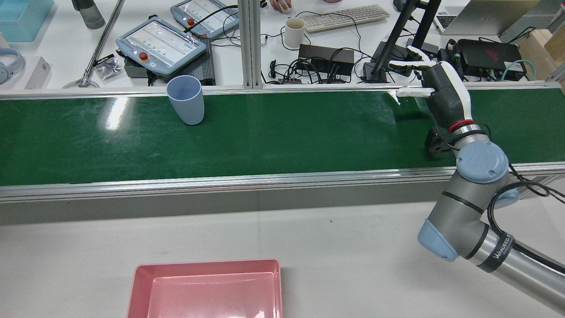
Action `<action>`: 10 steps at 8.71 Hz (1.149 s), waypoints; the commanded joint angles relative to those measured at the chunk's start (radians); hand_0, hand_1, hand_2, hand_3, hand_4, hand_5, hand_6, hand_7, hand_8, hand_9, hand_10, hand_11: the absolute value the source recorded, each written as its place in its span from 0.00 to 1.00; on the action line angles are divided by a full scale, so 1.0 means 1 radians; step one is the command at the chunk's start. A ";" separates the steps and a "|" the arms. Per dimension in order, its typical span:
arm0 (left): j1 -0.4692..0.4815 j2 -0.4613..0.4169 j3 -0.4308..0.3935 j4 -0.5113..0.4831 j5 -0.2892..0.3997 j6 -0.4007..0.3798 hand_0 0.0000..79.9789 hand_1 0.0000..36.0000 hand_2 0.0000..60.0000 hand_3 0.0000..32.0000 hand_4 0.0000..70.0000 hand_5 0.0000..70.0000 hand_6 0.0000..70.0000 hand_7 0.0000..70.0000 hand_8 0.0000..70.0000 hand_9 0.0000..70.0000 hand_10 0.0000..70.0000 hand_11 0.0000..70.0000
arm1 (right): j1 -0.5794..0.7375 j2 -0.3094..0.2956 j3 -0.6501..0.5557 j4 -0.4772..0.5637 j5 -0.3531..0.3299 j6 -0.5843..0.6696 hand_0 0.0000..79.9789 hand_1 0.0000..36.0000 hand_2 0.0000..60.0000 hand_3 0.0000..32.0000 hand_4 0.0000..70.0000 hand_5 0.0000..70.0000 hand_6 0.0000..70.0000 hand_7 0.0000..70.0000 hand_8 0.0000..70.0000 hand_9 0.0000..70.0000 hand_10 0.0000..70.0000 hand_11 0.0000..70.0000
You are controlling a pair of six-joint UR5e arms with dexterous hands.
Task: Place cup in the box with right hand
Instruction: 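Hold the open right hand beside the belt as the blue cup approaches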
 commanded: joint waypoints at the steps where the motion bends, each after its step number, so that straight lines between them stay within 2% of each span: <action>1: 0.000 0.000 0.000 0.001 0.000 0.000 0.00 0.00 0.00 0.00 0.00 0.00 0.00 0.00 0.00 0.00 0.00 0.00 | 0.001 0.000 -0.002 0.001 0.001 -0.004 0.58 0.00 0.00 0.16 0.56 0.01 0.03 0.25 0.00 0.04 0.04 0.07; 3: 0.000 0.000 0.000 0.001 0.000 0.000 0.00 0.00 0.00 0.00 0.00 0.00 0.00 0.00 0.00 0.00 0.00 0.00 | 0.001 0.000 -0.004 0.001 0.001 -0.027 0.58 0.00 0.00 0.16 0.62 0.00 0.03 0.28 0.00 0.04 0.02 0.03; 5: 0.000 0.000 0.000 0.000 0.000 0.000 0.00 0.00 0.00 0.00 0.00 0.00 0.00 0.00 0.00 0.00 0.00 0.00 | 0.000 0.008 -0.010 0.001 -0.001 -0.030 0.58 0.00 0.00 0.19 0.61 0.01 0.03 0.27 0.00 0.04 0.02 0.04; 8: 0.000 0.000 0.000 -0.001 -0.001 0.000 0.00 0.00 0.00 0.00 0.00 0.00 0.00 0.00 0.00 0.00 0.00 0.00 | 0.001 0.017 -0.019 0.001 -0.004 -0.049 0.58 0.00 0.00 0.16 0.64 0.00 0.03 0.28 0.00 0.04 0.02 0.03; 10: 0.000 0.000 0.000 0.001 -0.001 0.000 0.00 0.00 0.00 0.00 0.00 0.00 0.00 0.00 0.00 0.00 0.00 0.00 | 0.001 0.014 -0.010 -0.006 -0.004 -0.049 0.58 0.00 0.00 0.20 0.63 0.00 0.03 0.28 0.00 0.04 0.00 0.01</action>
